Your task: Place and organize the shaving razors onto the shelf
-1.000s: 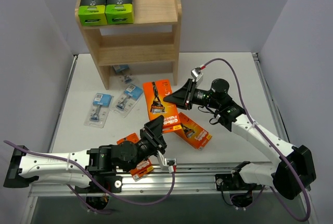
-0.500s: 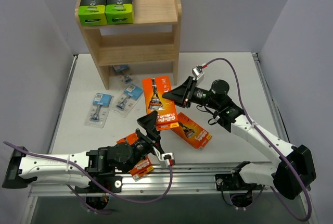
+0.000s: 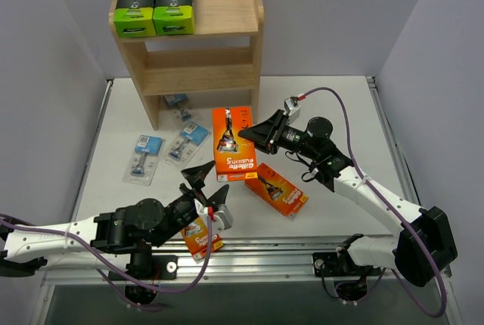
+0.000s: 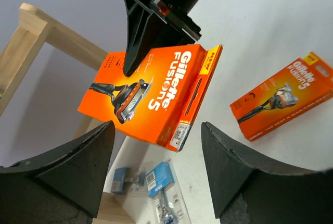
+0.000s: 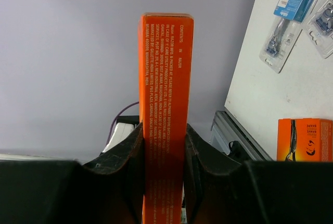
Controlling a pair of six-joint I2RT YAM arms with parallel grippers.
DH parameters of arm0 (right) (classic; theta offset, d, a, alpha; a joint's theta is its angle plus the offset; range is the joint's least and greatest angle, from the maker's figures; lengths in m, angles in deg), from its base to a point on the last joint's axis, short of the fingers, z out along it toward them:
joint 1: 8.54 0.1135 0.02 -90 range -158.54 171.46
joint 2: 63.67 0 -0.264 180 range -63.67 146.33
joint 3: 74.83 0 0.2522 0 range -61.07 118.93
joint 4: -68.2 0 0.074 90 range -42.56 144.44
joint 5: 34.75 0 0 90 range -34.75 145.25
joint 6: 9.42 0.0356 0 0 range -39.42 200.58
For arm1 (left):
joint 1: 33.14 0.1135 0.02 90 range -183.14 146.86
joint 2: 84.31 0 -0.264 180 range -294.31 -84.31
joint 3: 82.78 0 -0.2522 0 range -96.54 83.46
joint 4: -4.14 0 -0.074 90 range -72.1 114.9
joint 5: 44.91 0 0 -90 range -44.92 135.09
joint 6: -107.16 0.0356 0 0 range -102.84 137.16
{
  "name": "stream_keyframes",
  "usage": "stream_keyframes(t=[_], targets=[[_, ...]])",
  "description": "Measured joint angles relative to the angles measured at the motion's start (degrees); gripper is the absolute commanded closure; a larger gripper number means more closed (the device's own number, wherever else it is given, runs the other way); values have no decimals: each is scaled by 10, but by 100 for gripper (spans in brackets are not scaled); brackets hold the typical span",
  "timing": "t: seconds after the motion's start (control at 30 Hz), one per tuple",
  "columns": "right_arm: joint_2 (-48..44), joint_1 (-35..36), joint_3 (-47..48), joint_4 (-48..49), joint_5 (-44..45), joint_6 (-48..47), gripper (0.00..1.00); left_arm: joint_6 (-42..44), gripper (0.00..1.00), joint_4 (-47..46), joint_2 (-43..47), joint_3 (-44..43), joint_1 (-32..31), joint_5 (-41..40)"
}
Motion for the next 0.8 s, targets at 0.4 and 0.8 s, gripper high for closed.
stream_keyframes(t=[0.4, 0.8], targets=[[2, -2, 0, 0, 1, 0, 100, -52, 24, 137, -9, -83, 2, 90], [-7, -2, 0, -30, 1, -15, 100, -33, 34, 181, -95, -119, 5, 104]])
